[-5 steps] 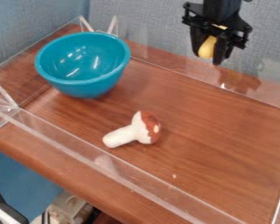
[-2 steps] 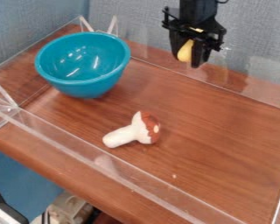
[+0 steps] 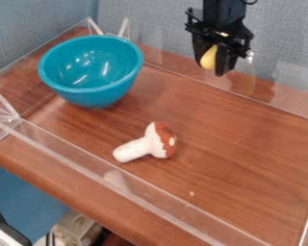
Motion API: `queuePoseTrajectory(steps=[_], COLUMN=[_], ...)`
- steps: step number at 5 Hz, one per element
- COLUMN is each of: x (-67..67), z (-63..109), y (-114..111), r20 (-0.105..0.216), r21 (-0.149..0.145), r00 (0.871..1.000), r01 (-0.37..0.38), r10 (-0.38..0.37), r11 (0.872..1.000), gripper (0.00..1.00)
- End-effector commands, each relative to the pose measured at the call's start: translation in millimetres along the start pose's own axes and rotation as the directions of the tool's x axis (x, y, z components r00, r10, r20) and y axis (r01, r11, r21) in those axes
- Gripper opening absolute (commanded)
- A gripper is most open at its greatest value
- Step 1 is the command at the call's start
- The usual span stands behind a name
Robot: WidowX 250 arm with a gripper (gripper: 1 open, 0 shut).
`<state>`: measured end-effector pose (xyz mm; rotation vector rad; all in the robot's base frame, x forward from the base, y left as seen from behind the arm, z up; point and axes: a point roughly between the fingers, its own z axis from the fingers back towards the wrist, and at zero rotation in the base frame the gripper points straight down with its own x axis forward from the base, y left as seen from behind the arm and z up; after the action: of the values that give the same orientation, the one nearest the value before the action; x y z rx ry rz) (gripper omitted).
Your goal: Put the yellow object in the blue bowl
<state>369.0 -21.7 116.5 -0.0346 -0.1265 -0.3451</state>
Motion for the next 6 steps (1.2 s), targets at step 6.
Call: queuePoseTrajectory(steps=[6], x=[-104.0], z=[70.8], y=[171], r20=[0.046], r21=[0.158], r00=[0.891], r01=[-0.453], r10=[0.451], r11=[0.878], gripper=[0.0])
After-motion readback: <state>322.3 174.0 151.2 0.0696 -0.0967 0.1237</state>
